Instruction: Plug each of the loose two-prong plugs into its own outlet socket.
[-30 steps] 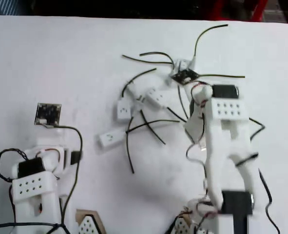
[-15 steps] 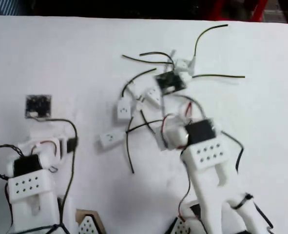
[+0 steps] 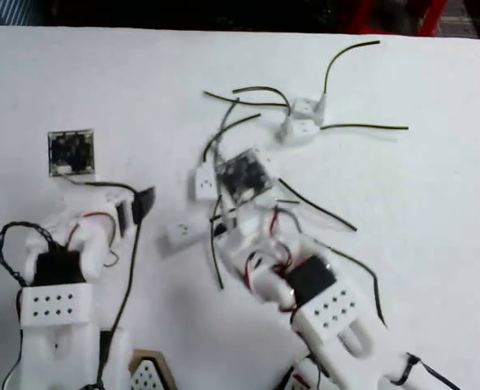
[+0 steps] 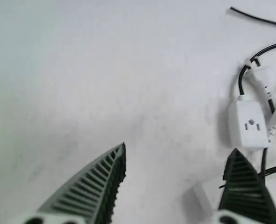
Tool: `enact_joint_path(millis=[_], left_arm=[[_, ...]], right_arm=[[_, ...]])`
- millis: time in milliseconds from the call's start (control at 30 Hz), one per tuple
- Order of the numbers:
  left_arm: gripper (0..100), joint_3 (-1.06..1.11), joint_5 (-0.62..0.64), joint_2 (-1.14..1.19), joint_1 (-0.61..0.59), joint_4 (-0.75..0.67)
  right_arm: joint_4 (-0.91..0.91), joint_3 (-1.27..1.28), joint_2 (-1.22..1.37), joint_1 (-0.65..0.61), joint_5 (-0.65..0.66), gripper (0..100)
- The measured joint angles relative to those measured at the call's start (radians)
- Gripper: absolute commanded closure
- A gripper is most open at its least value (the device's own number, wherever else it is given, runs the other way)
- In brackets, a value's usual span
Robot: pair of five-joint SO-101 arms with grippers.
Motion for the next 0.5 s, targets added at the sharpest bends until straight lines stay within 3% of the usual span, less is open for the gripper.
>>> enact_joint_path(millis=[333, 500], left_arm=[[67, 0.000, 0.023, 0.000, 0.216, -0.044], [67, -0.031, 0.023, 0.000, 0.287, 0.021]], right_arm=[[-0.123, 0.155, -0.163, -0.147, 0.000, 98.1], [-0.132, 0.160, -0.166, -0.144, 0.000, 98.1]])
